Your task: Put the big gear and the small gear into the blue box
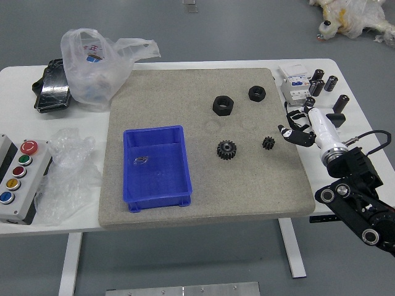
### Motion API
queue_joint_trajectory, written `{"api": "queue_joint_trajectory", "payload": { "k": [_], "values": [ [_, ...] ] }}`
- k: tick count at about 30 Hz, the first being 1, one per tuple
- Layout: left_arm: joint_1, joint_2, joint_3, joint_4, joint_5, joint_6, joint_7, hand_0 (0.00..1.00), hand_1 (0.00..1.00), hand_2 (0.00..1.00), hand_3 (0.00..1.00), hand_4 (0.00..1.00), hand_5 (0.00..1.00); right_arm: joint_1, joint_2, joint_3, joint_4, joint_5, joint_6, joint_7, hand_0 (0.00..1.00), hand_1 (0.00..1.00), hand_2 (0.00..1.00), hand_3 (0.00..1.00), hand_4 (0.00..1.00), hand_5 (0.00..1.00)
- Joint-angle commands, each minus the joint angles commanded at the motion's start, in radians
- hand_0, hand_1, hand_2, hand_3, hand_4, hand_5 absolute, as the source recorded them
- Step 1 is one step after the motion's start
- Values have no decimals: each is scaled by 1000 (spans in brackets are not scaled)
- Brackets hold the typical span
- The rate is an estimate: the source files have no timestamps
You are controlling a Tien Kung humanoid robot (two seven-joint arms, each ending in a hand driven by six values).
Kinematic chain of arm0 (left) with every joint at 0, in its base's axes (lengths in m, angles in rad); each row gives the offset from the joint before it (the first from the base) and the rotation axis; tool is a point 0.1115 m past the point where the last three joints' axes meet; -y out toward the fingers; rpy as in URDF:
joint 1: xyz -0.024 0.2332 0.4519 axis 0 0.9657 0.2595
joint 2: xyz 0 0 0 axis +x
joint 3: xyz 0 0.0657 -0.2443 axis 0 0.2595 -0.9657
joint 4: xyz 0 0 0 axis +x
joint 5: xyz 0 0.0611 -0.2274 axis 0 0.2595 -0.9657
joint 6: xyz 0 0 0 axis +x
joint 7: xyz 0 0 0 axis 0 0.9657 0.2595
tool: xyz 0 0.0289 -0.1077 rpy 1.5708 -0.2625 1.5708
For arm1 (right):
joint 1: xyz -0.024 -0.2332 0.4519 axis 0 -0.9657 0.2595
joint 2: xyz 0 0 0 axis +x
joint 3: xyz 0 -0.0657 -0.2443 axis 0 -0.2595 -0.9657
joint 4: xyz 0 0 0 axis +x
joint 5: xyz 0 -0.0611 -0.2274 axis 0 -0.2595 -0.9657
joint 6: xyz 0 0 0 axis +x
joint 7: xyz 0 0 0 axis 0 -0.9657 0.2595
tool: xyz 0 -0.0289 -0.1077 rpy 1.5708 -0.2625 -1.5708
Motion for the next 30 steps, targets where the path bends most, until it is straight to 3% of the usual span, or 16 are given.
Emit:
{"api": "queue_joint_trajectory", "payload": {
  "k": [9, 22, 30],
  "values": [
    [15, -6, -48, 1, 42, -8, 23, 642, 544, 623, 659, 668, 151, 25, 7, -50, -31, -130, 1, -1, 282, 462, 721, 686, 767, 237],
    [16, -9, -60, 2, 52, -13, 31, 644, 560, 623, 661, 670, 154, 40, 20, -125, -60, -80, -15, 19, 272, 453, 708, 683, 768, 244],
    [12, -8, -50, 1, 48, -11, 24, 644, 561, 623, 661, 671, 153, 62, 33, -174, -114, -38, -22, 29, 271, 447, 699, 680, 766, 245]
  ]
}}
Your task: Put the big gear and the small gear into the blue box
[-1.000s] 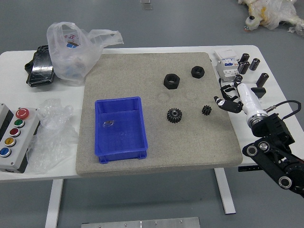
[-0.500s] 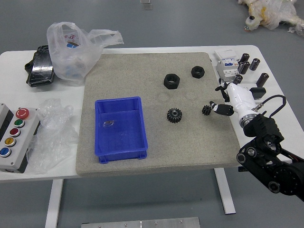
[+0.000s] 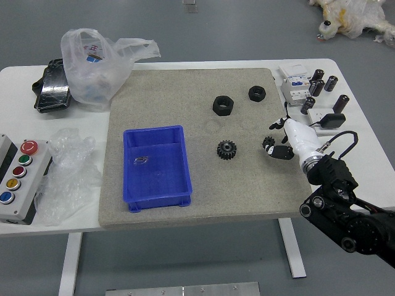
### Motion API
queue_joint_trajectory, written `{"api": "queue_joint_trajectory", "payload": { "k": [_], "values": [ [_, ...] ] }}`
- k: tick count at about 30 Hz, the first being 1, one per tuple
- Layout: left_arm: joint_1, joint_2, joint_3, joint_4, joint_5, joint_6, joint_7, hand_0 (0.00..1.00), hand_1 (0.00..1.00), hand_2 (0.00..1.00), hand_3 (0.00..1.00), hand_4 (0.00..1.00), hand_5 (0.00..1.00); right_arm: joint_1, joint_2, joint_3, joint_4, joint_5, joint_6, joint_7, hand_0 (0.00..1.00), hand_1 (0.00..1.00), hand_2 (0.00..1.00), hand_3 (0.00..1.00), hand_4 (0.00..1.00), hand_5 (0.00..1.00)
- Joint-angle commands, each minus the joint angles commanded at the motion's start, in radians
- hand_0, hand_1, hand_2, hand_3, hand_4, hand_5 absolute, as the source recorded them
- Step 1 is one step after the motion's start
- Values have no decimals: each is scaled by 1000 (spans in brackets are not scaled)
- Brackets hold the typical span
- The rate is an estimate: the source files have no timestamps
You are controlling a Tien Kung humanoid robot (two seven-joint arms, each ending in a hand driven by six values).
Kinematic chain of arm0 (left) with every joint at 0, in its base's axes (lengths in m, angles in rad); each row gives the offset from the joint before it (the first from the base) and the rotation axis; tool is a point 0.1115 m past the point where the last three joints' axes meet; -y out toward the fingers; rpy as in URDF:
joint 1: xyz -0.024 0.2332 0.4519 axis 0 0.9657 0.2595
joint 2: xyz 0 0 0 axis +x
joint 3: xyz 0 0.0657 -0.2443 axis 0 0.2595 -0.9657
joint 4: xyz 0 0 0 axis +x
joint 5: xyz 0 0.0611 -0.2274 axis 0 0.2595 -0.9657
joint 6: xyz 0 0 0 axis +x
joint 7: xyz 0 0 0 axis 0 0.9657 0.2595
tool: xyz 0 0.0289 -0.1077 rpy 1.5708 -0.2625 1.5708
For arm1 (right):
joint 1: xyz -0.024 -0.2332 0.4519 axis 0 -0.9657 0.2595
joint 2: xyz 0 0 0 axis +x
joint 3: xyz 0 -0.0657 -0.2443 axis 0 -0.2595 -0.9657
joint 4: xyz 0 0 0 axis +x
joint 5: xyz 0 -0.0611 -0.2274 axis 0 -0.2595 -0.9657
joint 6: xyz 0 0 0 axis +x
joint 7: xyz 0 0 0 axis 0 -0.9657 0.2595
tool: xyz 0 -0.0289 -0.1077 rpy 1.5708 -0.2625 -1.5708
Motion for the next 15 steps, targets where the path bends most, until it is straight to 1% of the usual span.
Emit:
{"api": "queue_joint_trajectory", "payload": {
  "k": [2, 3, 8, 9, 14, 15],
  "values": [
    [-1, 0, 1, 0, -1, 0, -1, 644, 561, 623, 661, 671, 153, 6, 2, -11, -10, 10, -2, 1, 271, 447, 699, 680, 766, 245],
    [-1, 1, 2, 0, -1, 0, -1, 644, 562, 623, 662, 671, 153, 8, 3, -16, -15, 15, -3, 2, 263, 439, 657, 676, 763, 243],
    [-2, 2, -4, 0, 8, -2, 1, 644, 562, 623, 662, 671, 153, 23, 10, -44, -38, 33, -6, 2, 263, 439, 657, 676, 763, 243],
    [-2, 2, -3, 0, 8, -2, 1, 644, 564, 623, 662, 672, 153, 24, 11, -48, -40, 35, -7, 1, 263, 462, 602, 664, 573, 151],
    [-2, 1, 2, 0, 3, -1, -3, 644, 564, 623, 662, 672, 153, 28, 13, -62, -51, 43, -8, -1, 263, 462, 602, 664, 573, 151],
    [-2, 0, 4, 0, 2, -1, -4, 644, 567, 623, 662, 672, 152, 28, 14, -64, -54, 46, -9, 0, 289, 454, 480, 556, 402, 26]
  ]
}}
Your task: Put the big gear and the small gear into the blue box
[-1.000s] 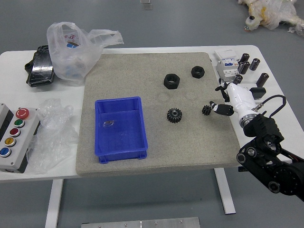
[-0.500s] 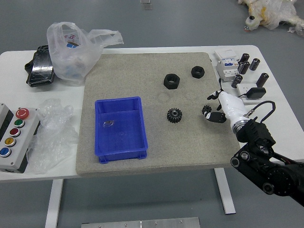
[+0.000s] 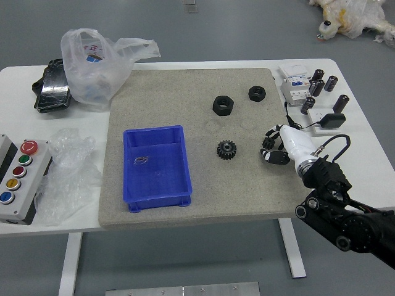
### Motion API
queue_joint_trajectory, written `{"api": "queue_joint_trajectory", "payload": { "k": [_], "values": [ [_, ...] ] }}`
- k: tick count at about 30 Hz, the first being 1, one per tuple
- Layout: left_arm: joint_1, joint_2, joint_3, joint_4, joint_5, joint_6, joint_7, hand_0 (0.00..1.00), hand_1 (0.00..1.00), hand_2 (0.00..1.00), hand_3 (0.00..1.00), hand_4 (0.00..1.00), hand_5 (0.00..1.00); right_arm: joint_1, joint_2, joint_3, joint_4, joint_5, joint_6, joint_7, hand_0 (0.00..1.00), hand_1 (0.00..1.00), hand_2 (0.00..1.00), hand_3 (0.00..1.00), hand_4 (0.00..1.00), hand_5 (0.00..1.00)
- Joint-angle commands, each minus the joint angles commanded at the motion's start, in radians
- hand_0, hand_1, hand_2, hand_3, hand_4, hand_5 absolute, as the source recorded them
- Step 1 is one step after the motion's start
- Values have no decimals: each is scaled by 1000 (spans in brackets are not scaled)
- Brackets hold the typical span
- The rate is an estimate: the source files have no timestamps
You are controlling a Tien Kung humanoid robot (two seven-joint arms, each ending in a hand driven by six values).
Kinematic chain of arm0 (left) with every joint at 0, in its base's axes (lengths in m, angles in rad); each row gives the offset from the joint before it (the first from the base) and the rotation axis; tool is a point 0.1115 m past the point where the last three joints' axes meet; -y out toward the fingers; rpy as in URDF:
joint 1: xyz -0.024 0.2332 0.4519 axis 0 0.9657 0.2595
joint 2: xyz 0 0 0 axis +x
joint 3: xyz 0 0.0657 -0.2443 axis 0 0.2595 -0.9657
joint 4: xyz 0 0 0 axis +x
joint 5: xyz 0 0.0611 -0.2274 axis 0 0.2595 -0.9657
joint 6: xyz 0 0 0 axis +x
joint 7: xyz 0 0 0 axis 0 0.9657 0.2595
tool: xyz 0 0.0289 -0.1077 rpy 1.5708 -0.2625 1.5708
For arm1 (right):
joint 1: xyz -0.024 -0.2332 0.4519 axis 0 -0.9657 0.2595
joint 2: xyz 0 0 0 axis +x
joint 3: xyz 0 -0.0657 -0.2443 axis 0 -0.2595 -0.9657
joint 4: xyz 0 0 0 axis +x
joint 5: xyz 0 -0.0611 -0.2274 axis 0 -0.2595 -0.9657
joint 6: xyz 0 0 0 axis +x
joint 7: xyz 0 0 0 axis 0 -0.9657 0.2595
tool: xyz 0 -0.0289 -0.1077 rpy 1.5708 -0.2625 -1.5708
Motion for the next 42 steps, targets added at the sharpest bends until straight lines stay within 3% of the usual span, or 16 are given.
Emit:
{"api": "queue_joint_trajectory", "payload": {
  "k": [5, 6, 16, 25, 30, 31, 35, 36, 41, 42],
  "values": [
    [0, -2, 2, 0, -3, 0, -1, 644, 567, 623, 662, 672, 152, 1, 1, -7, -9, 9, -9, 8, 289, 454, 480, 556, 402, 26],
    [0, -2, 3, 0, -4, 1, -2, 645, 567, 623, 662, 672, 152, 1, 1, -7, -9, 10, -12, 11, 284, 428, 403, 480, 319, 2],
    [-3, -3, 8, -1, -8, 2, -4, 645, 568, 623, 662, 672, 153, 6, -4, -5, 9, 4, -50, 35, 280, 425, 360, 450, 334, 2],
    [0, -4, -6, 0, 2, 0, 1, 645, 568, 623, 662, 672, 152, 29, -22, -46, 181, -12, -78, 38, 288, 436, 373, 459, 339, 2],
    [-1, -4, -21, 0, 18, -3, 8, 645, 568, 623, 662, 672, 152, 59, -3, -108, 293, 87, -112, 107, 288, 436, 373, 459, 339, 2],
    [0, -4, -21, 0, 19, -3, 8, 644, 568, 623, 662, 672, 152, 64, 4, -119, 313, 111, -116, 124, 307, 466, 490, 486, 349, 2],
    [0, -5, -26, 0, 25, -4, 11, 644, 568, 623, 662, 672, 152, 89, 41, -161, 372, 207, -108, 175, 307, 466, 490, 486, 349, 2],
    [0, -5, -26, -1, 25, -4, 11, 644, 568, 623, 662, 672, 152, 95, 50, -170, 376, 218, -103, 176, 335, 525, 535, 500, 380, 2],
    [1, -4, -30, -1, 29, -4, 13, 644, 568, 623, 662, 672, 152, 121, 72, -199, 372, 153, -68, 138, 335, 525, 535, 500, 380, 2],
    [1, -4, -32, -1, 31, -5, 14, 644, 568, 623, 662, 671, 151, 126, 74, -203, 367, 132, -58, 125, 377, 671, 665, 532, 341, 2]
  ]
}}
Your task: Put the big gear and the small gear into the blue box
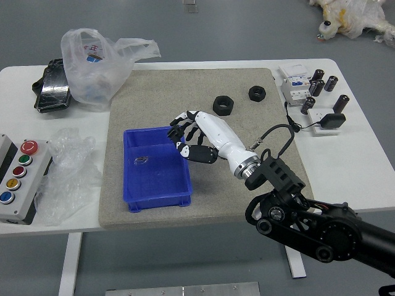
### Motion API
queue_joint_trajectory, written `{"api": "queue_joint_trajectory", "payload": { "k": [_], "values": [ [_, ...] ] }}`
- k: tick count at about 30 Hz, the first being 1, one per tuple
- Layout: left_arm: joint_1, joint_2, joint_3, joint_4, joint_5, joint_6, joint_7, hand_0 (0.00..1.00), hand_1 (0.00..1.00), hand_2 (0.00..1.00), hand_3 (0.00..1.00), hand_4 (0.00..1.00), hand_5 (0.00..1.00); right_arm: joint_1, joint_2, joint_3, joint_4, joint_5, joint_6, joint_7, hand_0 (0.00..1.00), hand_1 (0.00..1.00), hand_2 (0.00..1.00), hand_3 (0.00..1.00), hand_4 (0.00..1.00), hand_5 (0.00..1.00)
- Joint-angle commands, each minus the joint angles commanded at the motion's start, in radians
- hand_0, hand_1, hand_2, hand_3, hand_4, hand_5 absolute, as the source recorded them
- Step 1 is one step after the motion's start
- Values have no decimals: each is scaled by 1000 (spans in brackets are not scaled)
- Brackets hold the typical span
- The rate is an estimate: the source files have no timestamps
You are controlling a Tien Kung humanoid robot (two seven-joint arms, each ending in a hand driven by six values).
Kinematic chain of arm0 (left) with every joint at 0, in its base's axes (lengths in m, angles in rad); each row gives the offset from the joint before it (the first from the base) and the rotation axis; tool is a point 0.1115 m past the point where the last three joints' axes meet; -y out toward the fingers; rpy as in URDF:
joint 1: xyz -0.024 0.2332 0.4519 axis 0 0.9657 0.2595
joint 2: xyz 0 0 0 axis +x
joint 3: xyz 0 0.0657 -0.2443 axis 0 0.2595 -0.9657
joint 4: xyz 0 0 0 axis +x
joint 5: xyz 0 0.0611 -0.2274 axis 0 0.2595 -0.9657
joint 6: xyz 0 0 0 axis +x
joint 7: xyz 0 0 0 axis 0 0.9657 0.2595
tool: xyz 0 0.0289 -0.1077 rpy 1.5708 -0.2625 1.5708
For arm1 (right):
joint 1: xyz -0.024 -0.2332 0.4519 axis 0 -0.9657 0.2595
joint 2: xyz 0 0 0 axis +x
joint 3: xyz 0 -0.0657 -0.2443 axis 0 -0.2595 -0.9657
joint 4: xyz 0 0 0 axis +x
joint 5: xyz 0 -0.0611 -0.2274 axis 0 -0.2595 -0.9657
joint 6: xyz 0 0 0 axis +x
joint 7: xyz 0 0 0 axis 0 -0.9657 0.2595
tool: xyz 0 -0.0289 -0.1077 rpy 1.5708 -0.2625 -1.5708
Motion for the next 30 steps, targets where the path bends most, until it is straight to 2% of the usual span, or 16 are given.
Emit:
{"api": "queue_joint_trajectory", "payload": {
  "k": [6, 7, 12, 13, 18, 19, 23, 24, 29, 30],
  "values": [
    [-2, 0, -4, -1, 4, 0, 2, 644, 568, 623, 662, 671, 151, 20, 14, -19, -35, -99, 64, -53, 377, 671, 665, 532, 341, 2],
    [-2, 0, -4, -1, 4, 0, 2, 644, 568, 623, 662, 672, 152, 23, 16, -22, -40, -109, 75, -61, 413, 760, 780, 613, 343, 139],
    [-2, 0, -7, -1, 8, -1, 4, 644, 568, 623, 662, 672, 152, 32, 25, -33, -47, -120, 98, -74, 413, 760, 780, 613, 343, 139],
    [-2, 0, -8, -1, 9, -1, 4, 644, 568, 623, 661, 670, 151, 34, 27, -35, -47, -120, 99, -75, 430, 773, 796, 652, 366, 155],
    [-3, -1, -8, -2, 9, -1, 5, 644, 568, 623, 661, 670, 151, 38, 31, -43, -49, -119, 103, -83, 430, 773, 796, 652, 366, 155],
    [-3, -1, -8, -2, 8, -1, 5, 644, 568, 623, 661, 670, 151, 38, 31, -43, -49, -119, 102, -84, 438, 778, 800, 673, 402, 151],
    [-3, 0, -8, -2, 9, -1, 5, 644, 568, 623, 661, 670, 151, 38, 31, -45, -52, -121, 69, -94, 438, 778, 800, 673, 402, 151],
    [-3, 0, -8, -2, 8, -1, 5, 644, 567, 623, 661, 669, 150, 37, 31, -45, -52, -121, 64, -100, 434, 771, 794, 697, 516, 175],
    [-4, 0, -8, -2, 9, -1, 6, 644, 567, 623, 661, 669, 150, 36, 30, -56, -50, -121, 58, -123, 434, 771, 794, 697, 516, 175],
    [-4, 1, -7, -2, 8, -1, 5, 644, 567, 623, 661, 669, 151, 36, 30, -58, -49, -121, 58, -126, 437, 774, 801, 725, 565, 182]
  ]
}}
